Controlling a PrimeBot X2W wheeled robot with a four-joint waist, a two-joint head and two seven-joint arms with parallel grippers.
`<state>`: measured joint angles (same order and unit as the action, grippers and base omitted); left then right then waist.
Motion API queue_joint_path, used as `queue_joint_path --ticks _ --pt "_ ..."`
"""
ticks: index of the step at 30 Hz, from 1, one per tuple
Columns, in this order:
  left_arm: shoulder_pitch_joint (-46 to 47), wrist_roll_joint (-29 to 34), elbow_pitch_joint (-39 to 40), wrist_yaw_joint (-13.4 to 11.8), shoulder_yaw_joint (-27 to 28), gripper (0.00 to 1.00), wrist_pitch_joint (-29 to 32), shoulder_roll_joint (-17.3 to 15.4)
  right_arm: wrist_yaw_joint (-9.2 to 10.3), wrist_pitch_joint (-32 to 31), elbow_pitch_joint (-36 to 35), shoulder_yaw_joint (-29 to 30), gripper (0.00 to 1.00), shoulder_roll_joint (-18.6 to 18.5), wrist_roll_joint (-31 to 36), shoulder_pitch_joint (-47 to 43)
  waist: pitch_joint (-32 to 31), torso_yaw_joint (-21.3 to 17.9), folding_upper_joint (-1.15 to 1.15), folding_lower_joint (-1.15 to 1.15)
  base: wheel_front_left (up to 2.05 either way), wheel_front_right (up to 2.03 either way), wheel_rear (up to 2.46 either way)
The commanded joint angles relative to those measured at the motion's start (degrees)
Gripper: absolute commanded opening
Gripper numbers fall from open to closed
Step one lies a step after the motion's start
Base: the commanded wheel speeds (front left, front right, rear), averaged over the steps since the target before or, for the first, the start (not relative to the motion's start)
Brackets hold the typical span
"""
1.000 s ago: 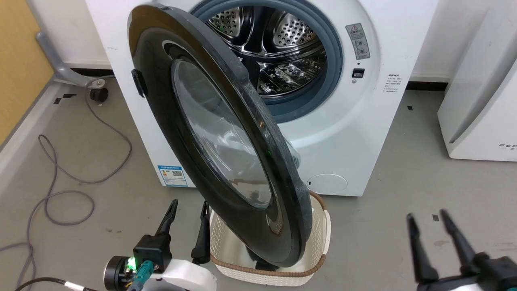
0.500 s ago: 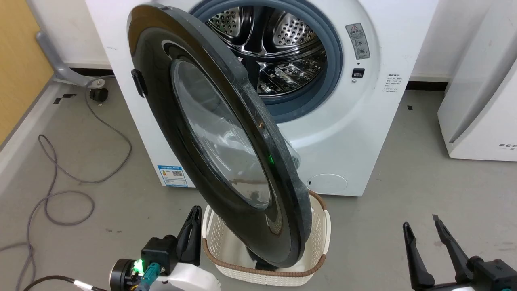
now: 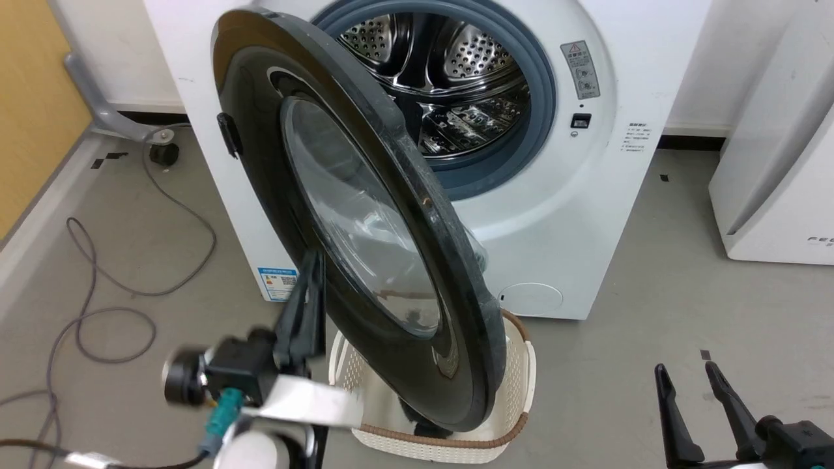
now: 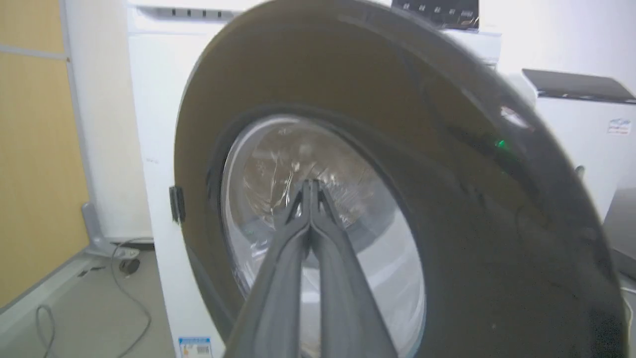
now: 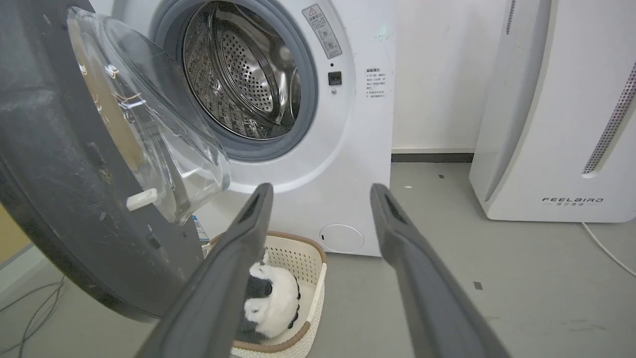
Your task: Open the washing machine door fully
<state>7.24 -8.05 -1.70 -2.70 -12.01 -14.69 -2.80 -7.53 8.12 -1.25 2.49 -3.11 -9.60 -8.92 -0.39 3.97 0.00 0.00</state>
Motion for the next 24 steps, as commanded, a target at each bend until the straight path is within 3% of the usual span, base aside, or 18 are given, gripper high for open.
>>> queue_joint_path --ticks 1,7,12,24 --pt "1.24 0.51 1.59 0.06 -0.08 0.00 -0.30 -0.21 0.04 -0.02 0.25 0.07 1.00 0.23 -0.46 0.27 0.00 0.13 0.00 0.00 0.00 0.00 0.00" --pt "5.76 2.03 12.65 1.21 -2.64 0.00 -0.30 -0.18 0.04 0.01 0.78 0.18 1.00 0.23 -0.74 0.49 0.06 0.73 0.00 0.00 0.00 0.00 0.00" --pt "9.55 1.56 17.02 2.01 -6.40 0.00 -0.17 -0.14 0.04 -0.10 1.04 0.15 1.00 0.23 -0.94 0.77 0.28 0.79 0.00 0.00 0.00 0.00 0.00" --pt "16.78 -6.65 20.25 1.32 -24.37 0.00 3.43 -0.09 0.04 -0.62 1.57 0.22 1.00 0.24 -1.31 1.28 2.35 -0.08 0.00 0.00 0.00 0.00 0.00"
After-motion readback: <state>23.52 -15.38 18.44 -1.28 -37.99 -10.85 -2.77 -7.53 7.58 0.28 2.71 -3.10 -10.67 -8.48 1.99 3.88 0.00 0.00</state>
